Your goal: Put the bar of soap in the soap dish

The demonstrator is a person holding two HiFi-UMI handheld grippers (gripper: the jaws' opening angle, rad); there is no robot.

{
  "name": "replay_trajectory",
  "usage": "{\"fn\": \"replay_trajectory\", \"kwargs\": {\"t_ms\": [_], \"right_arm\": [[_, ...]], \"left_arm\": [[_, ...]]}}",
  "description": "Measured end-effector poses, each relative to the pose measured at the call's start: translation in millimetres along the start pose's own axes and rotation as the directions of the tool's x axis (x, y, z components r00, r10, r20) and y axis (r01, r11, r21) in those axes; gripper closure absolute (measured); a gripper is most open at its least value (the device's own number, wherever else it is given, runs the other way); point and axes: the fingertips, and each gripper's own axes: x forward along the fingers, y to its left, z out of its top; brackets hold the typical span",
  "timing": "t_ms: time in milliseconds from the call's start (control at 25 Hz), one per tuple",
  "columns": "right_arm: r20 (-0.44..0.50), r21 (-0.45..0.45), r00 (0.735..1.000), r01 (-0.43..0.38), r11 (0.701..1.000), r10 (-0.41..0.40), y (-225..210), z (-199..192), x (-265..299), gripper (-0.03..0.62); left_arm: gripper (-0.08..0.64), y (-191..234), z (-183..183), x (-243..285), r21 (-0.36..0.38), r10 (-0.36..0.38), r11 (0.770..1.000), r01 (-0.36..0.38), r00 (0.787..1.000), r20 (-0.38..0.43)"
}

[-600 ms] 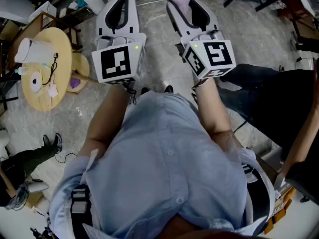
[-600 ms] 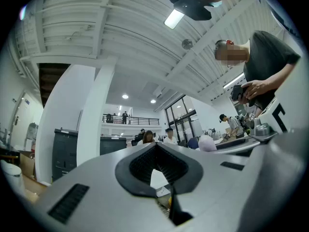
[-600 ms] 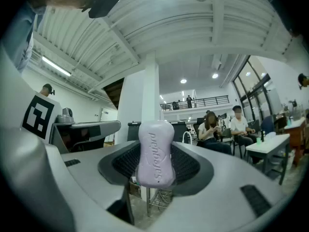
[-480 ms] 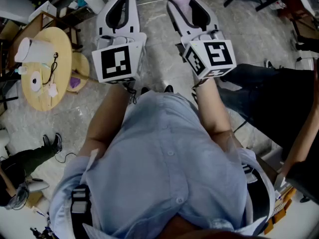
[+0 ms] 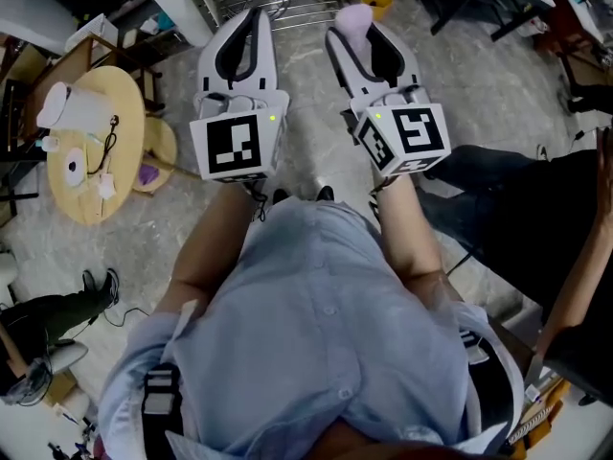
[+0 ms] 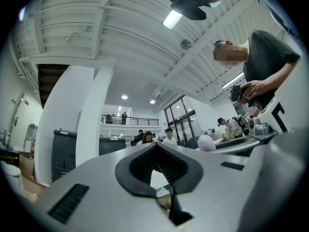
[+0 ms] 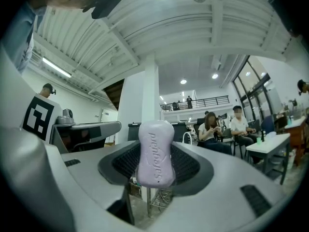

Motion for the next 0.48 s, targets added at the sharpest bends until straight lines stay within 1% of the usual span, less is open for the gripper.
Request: {"fn": "replay_trajectory", "kwargs": {"t_ms": [160,480], "right_arm": [[0.022,-0.004,1.0,-0.013,1.0,0.013,-2,0,0,0.387],[0.014,-0.021,0.998,-0.066,0.998,0.066,-23,0,-3,0.387]], "left_arm": [[0.55,-2,0,1,-0.014,0.013,1.0,-0.012,1.0,0.027],[0.551,-19,-7,13,0.0,0.043,0.999,-0.043,0.999,0.023]]}}
